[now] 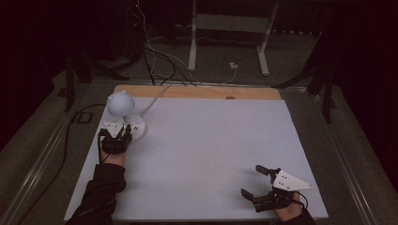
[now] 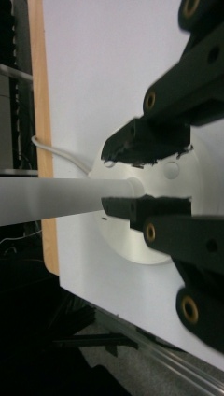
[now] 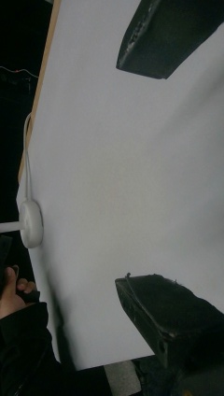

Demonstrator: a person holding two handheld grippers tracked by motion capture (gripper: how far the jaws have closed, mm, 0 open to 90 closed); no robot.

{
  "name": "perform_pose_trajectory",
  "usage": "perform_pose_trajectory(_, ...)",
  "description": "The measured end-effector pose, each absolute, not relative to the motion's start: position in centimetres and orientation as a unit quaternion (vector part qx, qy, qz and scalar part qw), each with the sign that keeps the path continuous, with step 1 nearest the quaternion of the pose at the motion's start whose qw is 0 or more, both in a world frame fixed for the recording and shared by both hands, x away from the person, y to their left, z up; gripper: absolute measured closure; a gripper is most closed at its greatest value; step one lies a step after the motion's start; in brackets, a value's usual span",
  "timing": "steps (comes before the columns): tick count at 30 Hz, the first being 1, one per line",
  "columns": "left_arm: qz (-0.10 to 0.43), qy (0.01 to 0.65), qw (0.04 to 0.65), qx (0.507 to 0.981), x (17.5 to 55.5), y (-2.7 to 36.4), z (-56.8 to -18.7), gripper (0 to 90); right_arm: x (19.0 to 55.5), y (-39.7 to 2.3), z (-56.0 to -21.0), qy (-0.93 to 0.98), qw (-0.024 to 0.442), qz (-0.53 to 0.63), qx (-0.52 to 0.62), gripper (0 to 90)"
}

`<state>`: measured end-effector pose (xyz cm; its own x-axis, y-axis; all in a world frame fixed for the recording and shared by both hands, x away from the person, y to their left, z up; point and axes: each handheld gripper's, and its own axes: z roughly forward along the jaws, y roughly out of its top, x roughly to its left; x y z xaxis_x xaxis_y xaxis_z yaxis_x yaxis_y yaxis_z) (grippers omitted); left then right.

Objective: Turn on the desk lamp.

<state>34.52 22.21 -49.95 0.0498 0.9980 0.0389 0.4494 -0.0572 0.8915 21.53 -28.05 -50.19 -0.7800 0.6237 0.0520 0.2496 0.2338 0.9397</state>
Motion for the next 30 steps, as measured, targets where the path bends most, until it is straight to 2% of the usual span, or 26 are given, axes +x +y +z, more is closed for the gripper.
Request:
perform_pose_trajectory(4,0.365,0.579,0.363,0.632,34.7,22.4,-50.4,75.9,21.5,-28.0,-50.2,0.766,0.170,0.550,0.284,0.0)
perform_pose_trajectory(9,0.354,0.579,0.361,0.640,34.9,22.5,-50.7,85.6,21.5,-28.0,-50.2,0.767,0.169,0.549,0.285,0.0)
perform_pose_trajectory(12,0.345,0.577,0.362,0.646,35.0,22.6,-51.0,88.6,21.5,-28.1,-50.2,0.768,0.168,0.549,0.285,0.0)
perform_pose_trajectory(30,0.322,0.571,0.359,0.664,35.8,23.0,-52.1,90.0,21.5,-28.1,-50.2,0.769,0.166,0.548,0.284,0.0)
